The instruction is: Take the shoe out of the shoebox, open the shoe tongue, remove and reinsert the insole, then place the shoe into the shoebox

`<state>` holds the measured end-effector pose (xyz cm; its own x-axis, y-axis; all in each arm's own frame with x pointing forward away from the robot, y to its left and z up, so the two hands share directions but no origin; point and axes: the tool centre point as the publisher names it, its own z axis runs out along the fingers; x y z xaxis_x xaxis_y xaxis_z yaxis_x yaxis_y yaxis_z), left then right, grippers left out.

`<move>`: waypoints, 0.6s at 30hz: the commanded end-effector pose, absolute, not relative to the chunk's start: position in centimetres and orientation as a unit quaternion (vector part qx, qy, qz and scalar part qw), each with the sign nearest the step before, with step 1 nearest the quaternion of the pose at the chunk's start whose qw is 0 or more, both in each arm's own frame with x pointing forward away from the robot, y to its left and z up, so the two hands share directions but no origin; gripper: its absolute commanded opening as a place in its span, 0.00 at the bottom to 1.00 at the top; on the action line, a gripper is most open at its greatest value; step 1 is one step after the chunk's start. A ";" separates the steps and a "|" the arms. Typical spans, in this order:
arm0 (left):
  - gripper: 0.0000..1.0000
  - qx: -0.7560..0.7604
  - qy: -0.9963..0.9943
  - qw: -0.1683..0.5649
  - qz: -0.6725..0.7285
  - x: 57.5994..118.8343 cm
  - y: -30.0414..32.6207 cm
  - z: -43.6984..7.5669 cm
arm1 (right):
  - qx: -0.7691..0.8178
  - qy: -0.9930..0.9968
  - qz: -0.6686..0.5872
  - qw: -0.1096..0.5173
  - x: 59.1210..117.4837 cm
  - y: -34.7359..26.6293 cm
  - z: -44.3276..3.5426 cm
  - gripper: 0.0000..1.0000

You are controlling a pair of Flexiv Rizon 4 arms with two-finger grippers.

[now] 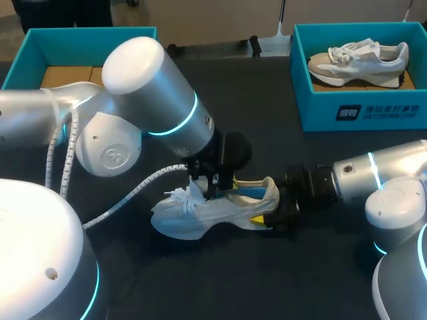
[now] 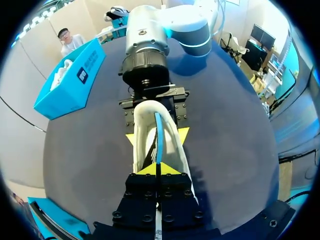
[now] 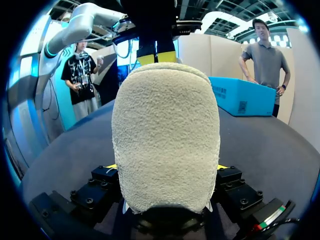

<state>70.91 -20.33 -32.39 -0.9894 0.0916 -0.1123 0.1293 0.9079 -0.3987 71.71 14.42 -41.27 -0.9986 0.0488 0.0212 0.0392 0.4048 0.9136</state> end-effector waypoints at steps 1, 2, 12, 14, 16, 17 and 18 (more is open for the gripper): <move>0.00 0.061 0.976 0.048 -0.206 70.6 -20.0 -31.9 | 0.027 0.839 0.543 0.005 71.7 14.5 -41.2 0.00; 0.00 0.064 0.975 0.048 -0.206 70.6 -19.9 -31.8 | 0.027 0.839 0.543 0.005 71.7 14.5 -41.2 0.00; 0.42 0.084 0.976 0.052 -0.194 70.9 -20.7 -32.4 | 0.027 0.839 0.543 0.005 71.7 14.5 -41.2 0.00; 0.41 0.089 0.977 0.051 -0.189 71.0 -21.0 -32.7 | 0.027 0.839 0.543 0.005 71.7 14.5 -41.2 0.00; 0.38 0.095 0.977 0.050 -0.184 71.3 -21.3 -33.0 | 0.027 0.839 0.543 0.005 71.7 14.5 -41.2 0.00; 0.38 0.099 0.977 0.051 -0.181 71.4 -21.4 -33.1 | 0.027 0.839 0.543 0.005 71.7 14.5 -41.2 0.00; 0.38 0.101 0.978 0.051 -0.175 71.4 -21.6 -33.2 | 0.027 0.839 0.543 0.005 71.7 14.5 -41.2 0.00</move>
